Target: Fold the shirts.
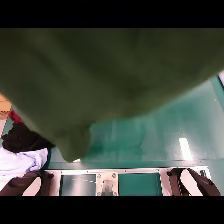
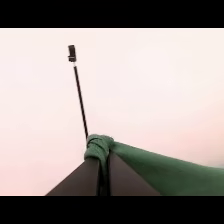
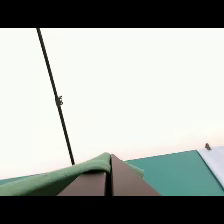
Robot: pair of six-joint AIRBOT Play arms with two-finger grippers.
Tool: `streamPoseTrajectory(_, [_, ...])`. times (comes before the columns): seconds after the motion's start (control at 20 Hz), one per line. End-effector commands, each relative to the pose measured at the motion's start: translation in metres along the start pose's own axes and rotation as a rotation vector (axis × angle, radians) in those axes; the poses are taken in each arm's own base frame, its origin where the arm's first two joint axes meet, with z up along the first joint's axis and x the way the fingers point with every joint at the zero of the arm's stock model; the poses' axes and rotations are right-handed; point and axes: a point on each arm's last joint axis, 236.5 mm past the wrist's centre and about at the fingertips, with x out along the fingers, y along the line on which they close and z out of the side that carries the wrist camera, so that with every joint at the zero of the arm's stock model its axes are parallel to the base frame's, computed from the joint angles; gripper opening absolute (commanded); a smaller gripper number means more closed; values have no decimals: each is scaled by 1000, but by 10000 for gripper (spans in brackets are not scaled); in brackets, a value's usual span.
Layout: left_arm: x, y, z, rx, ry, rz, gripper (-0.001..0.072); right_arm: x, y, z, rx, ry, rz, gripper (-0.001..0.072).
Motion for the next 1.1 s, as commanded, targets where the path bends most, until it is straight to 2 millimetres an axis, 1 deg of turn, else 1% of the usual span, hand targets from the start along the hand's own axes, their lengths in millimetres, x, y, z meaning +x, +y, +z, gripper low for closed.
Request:
streamPoseTrajectory(0.0, [13, 25, -30, -45, 74, 64, 25, 20, -17, -17, 18, 47, -35, 18])
streamPoseTrajectory(0.05, [28, 37, -58, -79, 132, 72, 25, 41, -26, -38, 45, 112, -34, 18])
streamPoseTrajectory(0.15, [60, 63, -129, -163, 273, 83, 25, 92, -42, -90, 88, 255, -10, 18])
streamPoseTrajectory(0.2, [77, 76, -172, -217, 351, 85, 25, 118, -47, -117, 115, 320, 22, 18])
streamPoseTrajectory(0.25, [93, 84, -214, -263, 423, 73, 25, 145, -51, -148, 147, 391, 50, 18])
streamPoseTrajectory(0.3, [110, 88, -261, -311, 498, 45, 25, 168, -58, -179, 168, 459, 57, 18])
streamPoseTrajectory(0.35, [124, 87, -306, -349, 563, 17, 25, 191, -64, -213, 182, 531, 62, 18])
streamPoseTrajectory(0.4, [139, 83, -355, -387, 632, -10, 25, 213, -69, -247, 201, 599, 63, 18])
streamPoseTrajectory(0.5, [163, 68, -452, -428, 758, -52, 25, 250, -76, -313, 219, 721, 73, 18])
streamPoseTrajectory(0.6, [179, 50, -541, -474, 854, -64, 25, 278, -84, -380, 255, 829, 63, 18])
streamPoseTrajectory(0.65, [183, 40, -581, -512, 890, -61, 25, 287, -90, -411, 274, 879, 52, 18])
streamPoseTrajectory(0.7, [185, 33, -613, -554, 915, -53, 25, 293, -97, -443, 293, 932, 38, 18])
streamPoseTrajectory(0.75, [185, 28, -638, -605, 933, -45, 25, 296, -103, -469, 310, 977, 27, 18])
streamPoseTrajectory(0.8, [183, 24, -658, -656, 952, -37, 26, 298, -109, -491, 324, 1013, 15, 18])
streamPoseTrajectory(0.85, [180, 23, -670, -689, 968, -30, 127, 298, -118, -506, 341, 1039, -1, 20])
streamPoseTrajectory(0.9, [176, 25, -674, -701, 983, -29, 494, 297, -126, -513, 352, 1049, -15, 48])
streamPoseTrajectory(0.95, [171, 30, -671, -728, 1001, -29, 584, 297, -133, -512, 358, 1046, -27, 171])
streamPoseTrajectory(1.0, [164, 34, -664, -744, 1027, -55, 584, 293, -143, -507, 368, 1049, -38, 292])
streamPoseTrajectory(1.05, [156, 38, -655, -757, 1063, -95, 584, 286, -153, -499, 377, 1061, -48, 310])
